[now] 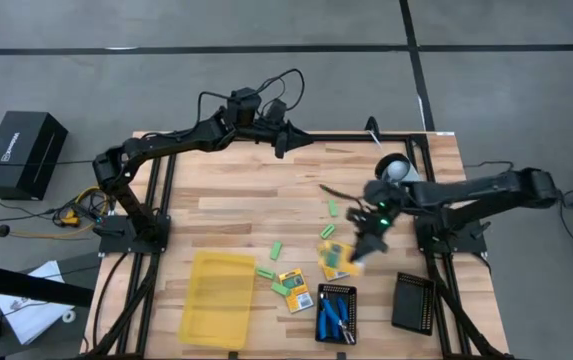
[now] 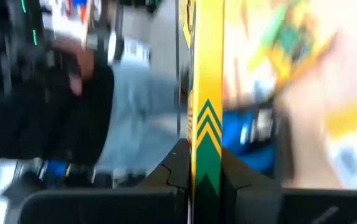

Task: Pick & Place School Supplies
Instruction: Put the yellow crayon box into the yellow bin

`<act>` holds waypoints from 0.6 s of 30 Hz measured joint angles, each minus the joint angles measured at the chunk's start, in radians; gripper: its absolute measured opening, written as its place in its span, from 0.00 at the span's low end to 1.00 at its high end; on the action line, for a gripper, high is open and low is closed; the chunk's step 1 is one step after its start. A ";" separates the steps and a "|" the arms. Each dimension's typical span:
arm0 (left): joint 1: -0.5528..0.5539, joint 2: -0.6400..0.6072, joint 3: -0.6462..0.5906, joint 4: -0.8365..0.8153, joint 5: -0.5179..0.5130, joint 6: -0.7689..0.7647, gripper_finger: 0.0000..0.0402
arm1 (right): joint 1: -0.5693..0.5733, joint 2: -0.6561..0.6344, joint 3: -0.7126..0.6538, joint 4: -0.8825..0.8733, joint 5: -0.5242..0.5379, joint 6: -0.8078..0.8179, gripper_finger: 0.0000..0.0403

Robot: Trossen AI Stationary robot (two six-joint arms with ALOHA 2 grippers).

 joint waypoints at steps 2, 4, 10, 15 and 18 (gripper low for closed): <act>0.011 0.000 0.000 0.000 0.000 0.002 0.28 | -0.021 0.094 0.054 0.100 0.033 0.002 0.05; 0.035 0.000 0.000 -0.001 0.001 0.002 0.28 | -0.039 0.196 0.128 0.163 0.042 -0.017 0.05; 0.159 0.000 0.000 -0.002 0.022 0.001 0.28 | -0.074 0.526 0.426 0.231 0.031 -0.112 0.05; 0.270 -0.003 0.000 -0.004 0.110 -0.002 0.28 | -0.050 0.765 0.673 0.256 -0.003 -0.125 0.05; 0.329 -0.020 0.000 -0.001 0.146 -0.001 0.28 | -0.029 0.885 0.826 0.258 -0.014 -0.122 0.05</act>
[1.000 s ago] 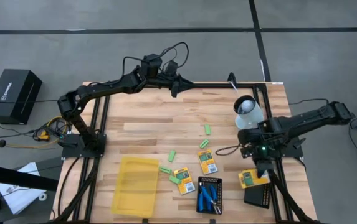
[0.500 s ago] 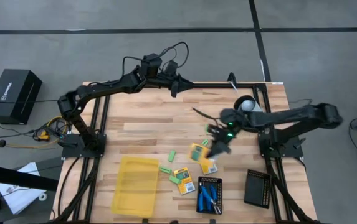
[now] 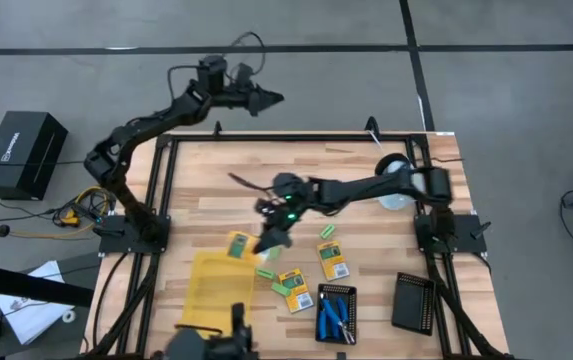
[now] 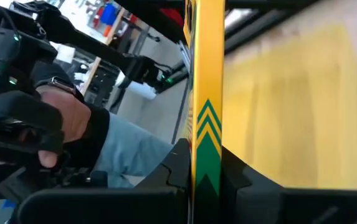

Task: Pick & Place School Supplies
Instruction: Put the yellow crayon box into the yellow bin

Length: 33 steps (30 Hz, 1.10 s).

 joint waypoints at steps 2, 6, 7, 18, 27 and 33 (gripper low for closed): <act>0.035 -0.018 0.000 0.000 0.032 0.004 0.28 | 0.007 0.072 0.099 0.000 -0.006 0.013 0.05; 0.076 -0.060 0.000 -0.001 0.067 0.005 0.26 | 0.018 0.208 0.283 -0.003 -0.006 0.036 0.05; 0.081 -0.071 0.000 0.000 0.077 0.005 0.26 | 0.020 0.241 0.329 -0.002 -0.006 0.047 0.05; 0.089 -0.191 0.000 -0.007 0.097 -0.008 0.25 | 0.061 0.493 0.645 -0.149 -0.026 0.032 0.05; 0.088 -0.251 0.000 -0.052 0.094 -0.028 0.25 | 0.083 0.516 0.657 -0.337 -0.004 -0.096 0.05; 0.088 -0.261 0.000 -0.057 0.094 -0.045 0.25 | 0.083 0.517 0.656 -0.350 -0.013 -0.105 0.17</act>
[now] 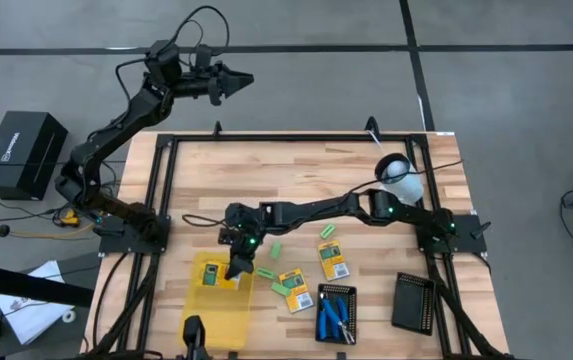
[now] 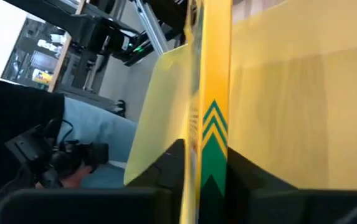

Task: Pick & Place School Supplies
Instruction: Put the yellow crayon box into the yellow bin

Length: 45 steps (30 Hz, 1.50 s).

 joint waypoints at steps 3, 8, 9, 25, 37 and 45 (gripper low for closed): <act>0.000 -0.003 0.000 0.003 0.000 -0.005 0.25 | -0.001 0.000 0.000 0.007 -0.017 0.000 0.27; 0.000 -0.003 0.000 0.002 0.000 -0.010 0.25 | -0.004 0.000 0.000 0.009 -0.029 0.000 0.40; 0.000 -0.003 0.000 0.002 0.000 -0.010 0.25 | -0.006 0.000 0.000 0.011 -0.035 0.000 0.42; 0.000 0.000 0.000 -0.020 0.002 -0.009 0.25 | -0.100 0.000 0.037 0.477 -0.143 0.349 0.57; -0.014 0.001 0.000 -0.234 0.023 0.174 0.25 | -0.194 -0.004 0.235 -0.033 -0.257 0.135 0.51; -0.008 0.006 -0.002 -0.243 0.023 0.183 0.25 | -0.270 -0.068 0.222 -0.781 -0.205 -0.381 0.45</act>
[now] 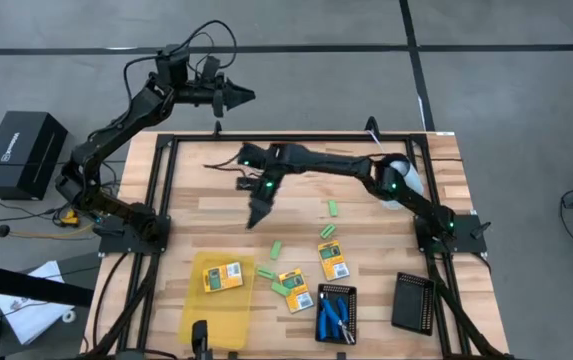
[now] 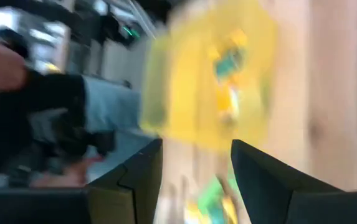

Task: Pick & Place School Supplies
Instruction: Put the yellow crayon box into the yellow bin

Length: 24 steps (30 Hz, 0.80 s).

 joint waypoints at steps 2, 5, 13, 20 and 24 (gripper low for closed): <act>-0.005 0.001 -0.027 -0.002 -0.011 0.016 0.25 | -0.017 -0.022 0.000 -0.182 0.066 -0.117 0.43; -0.006 0.001 -0.098 0.004 -0.059 0.046 0.25 | -0.044 -0.054 0.000 -0.363 0.141 -0.240 0.42; -0.012 0.003 -0.365 0.173 -0.088 -0.019 0.25 | -0.116 -0.128 0.000 -0.586 0.223 -0.375 0.41; -0.095 0.003 -0.539 0.322 -0.154 -0.095 0.25 | -0.167 -0.279 -0.154 -0.605 0.289 -0.436 0.41; -0.159 0.003 -0.564 0.336 -0.233 -0.091 0.25 | -0.194 -0.420 -0.410 -0.557 0.311 -0.454 0.40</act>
